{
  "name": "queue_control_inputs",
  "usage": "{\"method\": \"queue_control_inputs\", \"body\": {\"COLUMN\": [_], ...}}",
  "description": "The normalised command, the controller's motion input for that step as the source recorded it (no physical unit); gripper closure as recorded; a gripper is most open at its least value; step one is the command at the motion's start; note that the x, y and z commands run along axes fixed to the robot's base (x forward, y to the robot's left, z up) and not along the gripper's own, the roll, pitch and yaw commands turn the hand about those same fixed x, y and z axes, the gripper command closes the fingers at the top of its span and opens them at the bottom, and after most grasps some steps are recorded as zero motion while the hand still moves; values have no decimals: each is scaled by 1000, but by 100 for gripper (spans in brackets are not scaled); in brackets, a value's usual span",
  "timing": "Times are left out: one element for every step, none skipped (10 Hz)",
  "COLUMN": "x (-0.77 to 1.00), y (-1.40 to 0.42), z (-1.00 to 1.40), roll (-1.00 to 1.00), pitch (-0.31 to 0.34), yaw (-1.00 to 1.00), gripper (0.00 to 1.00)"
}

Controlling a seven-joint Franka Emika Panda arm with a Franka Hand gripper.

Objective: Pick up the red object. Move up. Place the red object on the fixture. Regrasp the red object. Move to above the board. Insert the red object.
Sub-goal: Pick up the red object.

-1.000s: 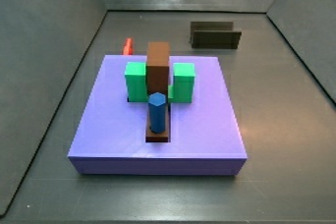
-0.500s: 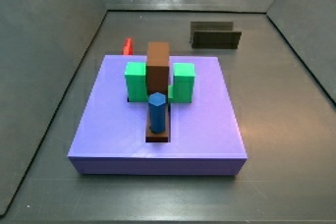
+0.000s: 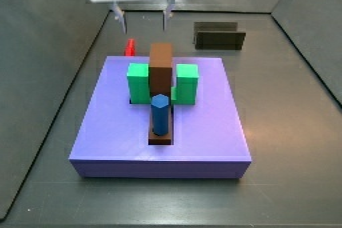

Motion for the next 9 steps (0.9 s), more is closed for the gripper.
{"method": "queue_control_inputs", "body": {"x": [-166, -251, -220, -200, -111, -40, -20, 0, -14], "y": [-140, -89, -109, -114, -109, -91, -91, -77, -51], "z": [-543, -500, -514, -491, -397, -306, -226, -166, -129], "roll": [207, 294, 320, 284, 221, 210, 219, 201, 206], "pitch": [-151, -163, -129, -111, -79, -60, -23, 0, 0], "yaw": [63, 100, 80, 89, 74, 57, 49, 20, 0], "gripper": [0, 0, 0, 0, 0, 0, 0, 0, 0]}}
